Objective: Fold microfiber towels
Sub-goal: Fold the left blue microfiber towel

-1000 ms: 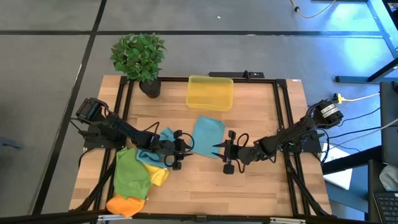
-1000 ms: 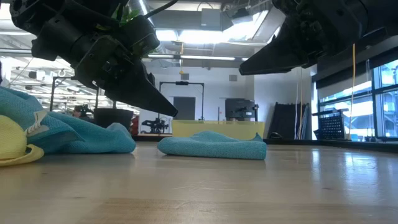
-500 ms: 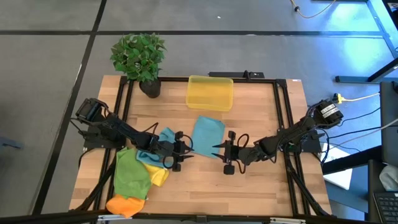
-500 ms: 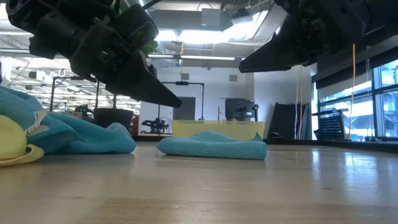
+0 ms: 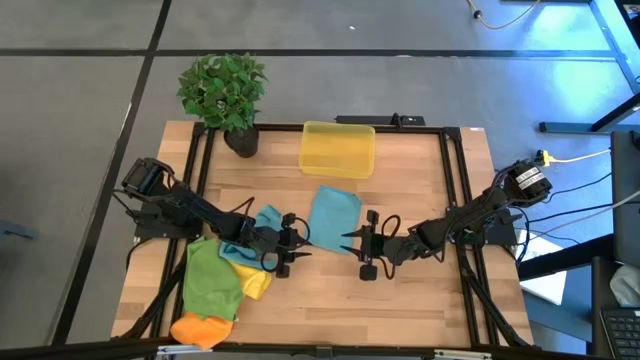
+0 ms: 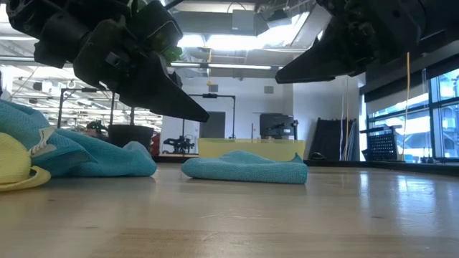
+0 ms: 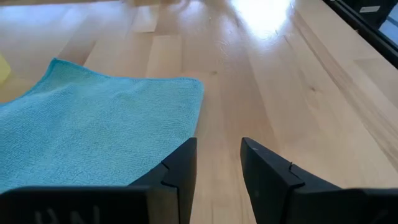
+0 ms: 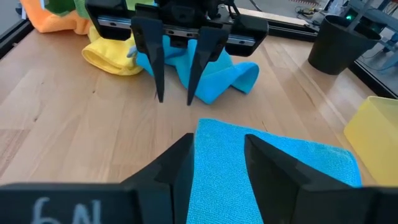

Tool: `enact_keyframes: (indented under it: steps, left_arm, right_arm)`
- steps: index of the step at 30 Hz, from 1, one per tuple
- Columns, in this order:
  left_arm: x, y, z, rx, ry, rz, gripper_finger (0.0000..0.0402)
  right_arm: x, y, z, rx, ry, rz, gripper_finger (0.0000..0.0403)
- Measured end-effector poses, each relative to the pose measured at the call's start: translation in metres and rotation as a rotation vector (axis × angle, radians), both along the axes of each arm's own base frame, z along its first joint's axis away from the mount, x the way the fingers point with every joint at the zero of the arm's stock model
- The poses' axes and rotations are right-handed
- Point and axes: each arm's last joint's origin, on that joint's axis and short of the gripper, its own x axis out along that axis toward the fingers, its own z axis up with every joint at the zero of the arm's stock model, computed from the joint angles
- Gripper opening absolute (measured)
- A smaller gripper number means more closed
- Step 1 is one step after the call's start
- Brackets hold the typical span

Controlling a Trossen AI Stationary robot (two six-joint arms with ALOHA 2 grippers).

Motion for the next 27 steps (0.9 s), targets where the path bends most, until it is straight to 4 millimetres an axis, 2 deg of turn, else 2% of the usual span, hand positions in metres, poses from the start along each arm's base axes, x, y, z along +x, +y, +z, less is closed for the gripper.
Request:
enact_keyframes:
  steps: [27]
  left_arm:
    - [0.0011, -0.0002, 0.0023, 0.0, -0.026, 0.002, 0.0116]
  right_arm:
    - [-0.0012, 0.0036, 0.0, -0.025, 0.009, 0.041, 0.0143]
